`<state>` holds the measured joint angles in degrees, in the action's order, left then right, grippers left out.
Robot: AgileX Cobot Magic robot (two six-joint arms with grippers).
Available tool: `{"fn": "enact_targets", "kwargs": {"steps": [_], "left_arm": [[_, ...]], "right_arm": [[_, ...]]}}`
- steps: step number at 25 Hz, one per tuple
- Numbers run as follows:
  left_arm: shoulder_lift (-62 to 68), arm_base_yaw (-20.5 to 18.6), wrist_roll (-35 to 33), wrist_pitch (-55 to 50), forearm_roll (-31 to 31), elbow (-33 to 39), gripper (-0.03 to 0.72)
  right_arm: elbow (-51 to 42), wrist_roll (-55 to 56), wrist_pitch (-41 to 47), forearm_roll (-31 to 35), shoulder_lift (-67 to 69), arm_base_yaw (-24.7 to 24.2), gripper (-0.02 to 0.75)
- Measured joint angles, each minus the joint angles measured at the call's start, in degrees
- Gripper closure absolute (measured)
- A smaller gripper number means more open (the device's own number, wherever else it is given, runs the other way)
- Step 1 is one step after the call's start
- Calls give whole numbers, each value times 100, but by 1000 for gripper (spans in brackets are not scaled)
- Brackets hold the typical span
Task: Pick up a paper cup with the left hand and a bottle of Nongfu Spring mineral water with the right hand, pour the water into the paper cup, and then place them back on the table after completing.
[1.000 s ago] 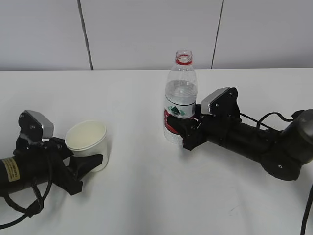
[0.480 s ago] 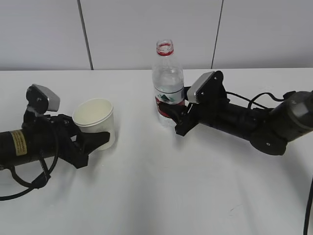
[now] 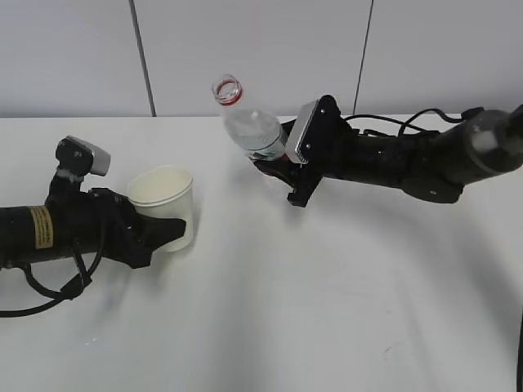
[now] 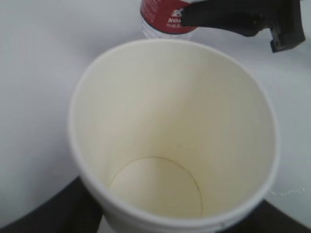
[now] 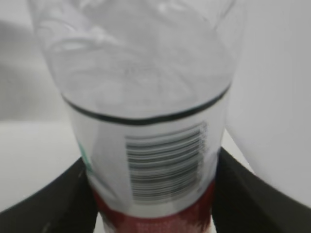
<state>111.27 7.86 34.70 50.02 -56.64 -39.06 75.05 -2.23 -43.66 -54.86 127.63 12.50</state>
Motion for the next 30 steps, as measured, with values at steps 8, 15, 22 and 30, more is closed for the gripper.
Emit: {"fn": "enact_targets", "kwargs": {"steps": [8,15,22,30], "left_arm": [[0,20,450,-102,-556,-363,292],[0,349,550,-108,-833,-610,292],[0,396,555,-353,-832,-623,292],[0,396,572,-423,-821,-805,293]], "right_arm": [[709,-3,655,-1093,3,0,288],[1145,-25,980,-1714,3,0,288],[1509,-59,1140,-2342,3,0,288],[1883,-71,1225,-2958,3,20,289]]}}
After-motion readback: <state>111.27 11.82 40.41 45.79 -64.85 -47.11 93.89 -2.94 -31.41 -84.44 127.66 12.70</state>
